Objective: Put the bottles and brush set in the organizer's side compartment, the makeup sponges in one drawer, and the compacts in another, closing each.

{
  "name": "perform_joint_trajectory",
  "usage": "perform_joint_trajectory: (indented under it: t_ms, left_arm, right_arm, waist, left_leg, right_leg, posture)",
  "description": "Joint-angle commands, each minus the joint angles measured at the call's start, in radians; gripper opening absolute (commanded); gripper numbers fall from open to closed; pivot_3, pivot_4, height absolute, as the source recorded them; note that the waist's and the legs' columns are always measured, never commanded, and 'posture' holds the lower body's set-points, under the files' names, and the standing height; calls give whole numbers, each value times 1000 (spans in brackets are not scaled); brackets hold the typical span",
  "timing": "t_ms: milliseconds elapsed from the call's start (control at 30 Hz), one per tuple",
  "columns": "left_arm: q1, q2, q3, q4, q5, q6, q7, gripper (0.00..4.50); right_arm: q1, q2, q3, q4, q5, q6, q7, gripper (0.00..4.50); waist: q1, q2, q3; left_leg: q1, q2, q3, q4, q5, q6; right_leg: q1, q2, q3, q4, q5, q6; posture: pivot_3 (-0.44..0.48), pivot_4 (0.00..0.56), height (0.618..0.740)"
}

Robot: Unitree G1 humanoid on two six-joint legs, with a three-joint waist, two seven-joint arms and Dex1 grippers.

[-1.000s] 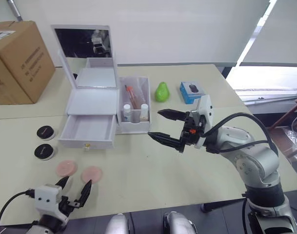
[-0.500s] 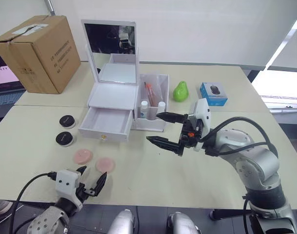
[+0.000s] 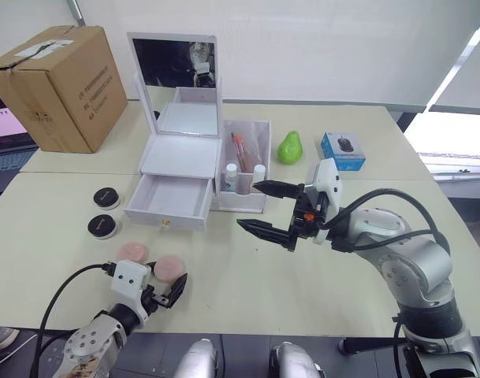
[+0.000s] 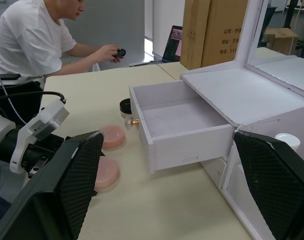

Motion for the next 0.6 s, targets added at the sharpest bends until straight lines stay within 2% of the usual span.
perform_joint_trajectory:
  t_ms: [33,67,233,333,467,600]
  left_arm:
    - [-1,6,9,-46,-12,1,5,3273]
    - [-2,5,12,-47,-13,0,9,3018]
    - [-7,-5,66,-68,-40,-55,8,2995]
    - [12,7,176,-117,-113,-78,-17,2995]
    - [56,116,401,-116,-244,-19,-96,2995]
    - [36,240,545,-47,-339,28,-166,2995]
  right_arm:
    - [-1,-9,-24,-37,9,2,-5,4500]
    - [-1,-9,-25,-36,11,2,-6,4500]
    - [2,-11,-23,-34,6,-1,-8,4500]
    - [3,-14,-23,-32,2,-4,-9,4500]
    - [2,-16,-26,-30,4,-5,-7,4500]
    - [1,-20,-25,-30,3,-7,-6,4500]
  waist:
    - [0,0,0]
    - [0,0,0]
    - [0,-1,0]
    - [-1,-2,0]
    - [-2,-2,0]
    - [0,-3,1]
  left_leg:
    - [0,0,0,0,0,0]
    - [0,0,0,0,0,0]
    - [0,-1,1,0,0,1]
    - [0,0,1,0,0,1]
    - [1,0,2,0,0,0]
    - [1,1,2,0,0,0]
  right_leg:
    - [0,0,0,0,0,0]
    - [0,0,1,0,0,0]
    - [0,0,3,0,0,0]
    - [0,0,3,0,0,0]
    - [0,1,4,0,-2,-4]
    - [-1,2,5,0,-4,-6]
  posture:
    - [0,150,729]
    - [0,150,729]
    - [0,150,729]
    - [0,150,729]
    - [0,150,729]
    - [0,150,729]
